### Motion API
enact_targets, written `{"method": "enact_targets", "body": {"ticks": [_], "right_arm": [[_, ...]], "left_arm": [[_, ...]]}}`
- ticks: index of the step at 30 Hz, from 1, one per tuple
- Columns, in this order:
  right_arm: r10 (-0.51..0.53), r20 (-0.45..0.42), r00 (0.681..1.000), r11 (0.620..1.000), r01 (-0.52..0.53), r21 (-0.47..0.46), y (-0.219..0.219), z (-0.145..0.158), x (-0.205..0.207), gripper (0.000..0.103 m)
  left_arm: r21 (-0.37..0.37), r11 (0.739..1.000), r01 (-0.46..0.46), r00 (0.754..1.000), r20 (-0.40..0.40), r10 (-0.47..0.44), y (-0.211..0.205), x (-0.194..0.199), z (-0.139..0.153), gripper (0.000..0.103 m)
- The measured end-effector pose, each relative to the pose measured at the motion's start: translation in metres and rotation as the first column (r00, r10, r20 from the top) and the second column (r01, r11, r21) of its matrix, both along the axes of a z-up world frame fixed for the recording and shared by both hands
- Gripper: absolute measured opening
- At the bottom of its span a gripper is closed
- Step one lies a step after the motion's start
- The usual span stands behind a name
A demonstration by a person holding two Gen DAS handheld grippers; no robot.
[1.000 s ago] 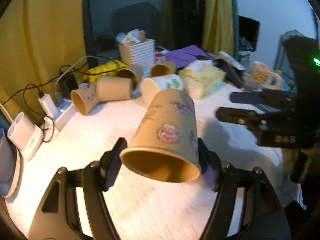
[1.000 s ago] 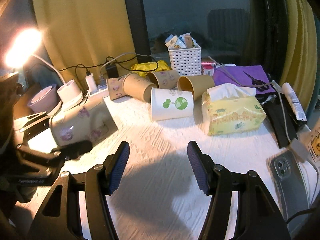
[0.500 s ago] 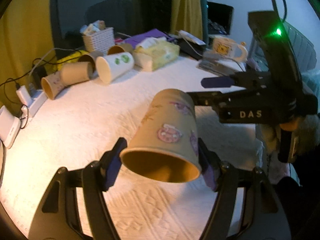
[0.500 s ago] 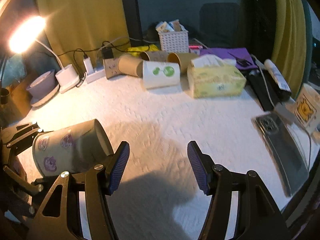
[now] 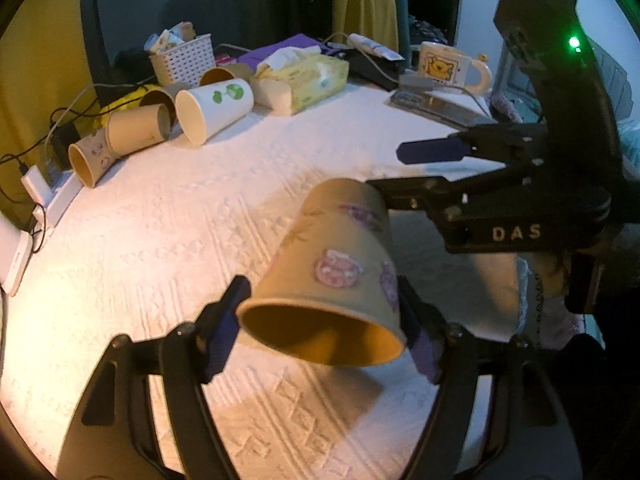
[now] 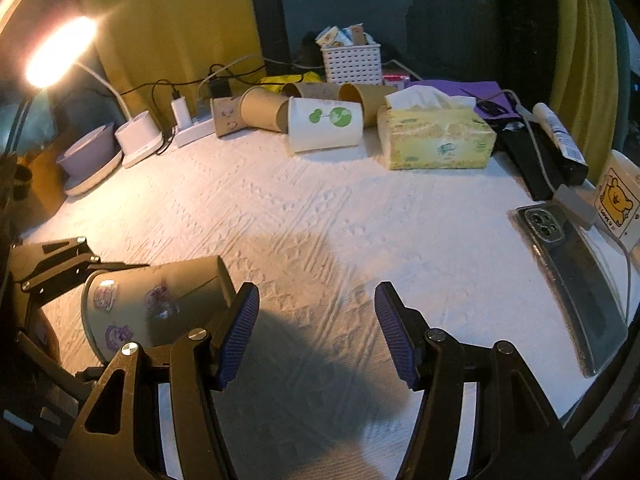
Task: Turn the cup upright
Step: 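Lift the tan cup with the right gripper and carry it over open table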
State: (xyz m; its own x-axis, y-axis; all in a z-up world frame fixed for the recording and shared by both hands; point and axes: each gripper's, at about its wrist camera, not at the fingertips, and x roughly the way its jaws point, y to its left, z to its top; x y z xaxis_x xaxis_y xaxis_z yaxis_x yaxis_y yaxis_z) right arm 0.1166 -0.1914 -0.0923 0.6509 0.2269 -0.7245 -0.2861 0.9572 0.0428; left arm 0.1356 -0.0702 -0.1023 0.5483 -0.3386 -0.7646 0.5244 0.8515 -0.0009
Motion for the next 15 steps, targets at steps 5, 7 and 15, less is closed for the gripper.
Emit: {"method": "enact_targets", "body": {"ticks": [5,7,15], "right_arm": [[0.021,-0.006,1.000,1.000,-0.021,-0.012,0.009,-0.001,-0.004,0.063],[0.028,-0.006,1.000,0.999,-0.028,-0.017,0.013,-0.001,-0.007,0.063],[0.071,0.001,0.997,0.997,-0.071,-0.032,0.029,0.006,-0.018,0.063]], "left_arm": [[0.021,1.000,-0.017,1.000,0.002,0.017,0.008,-0.006,0.000,0.085],[0.021,0.999,-0.038,0.999,0.000,0.038,0.015,-0.009,0.000,0.086],[0.015,0.988,-0.154,0.988,0.017,0.154,0.046,-0.023,0.007,0.086]]}}
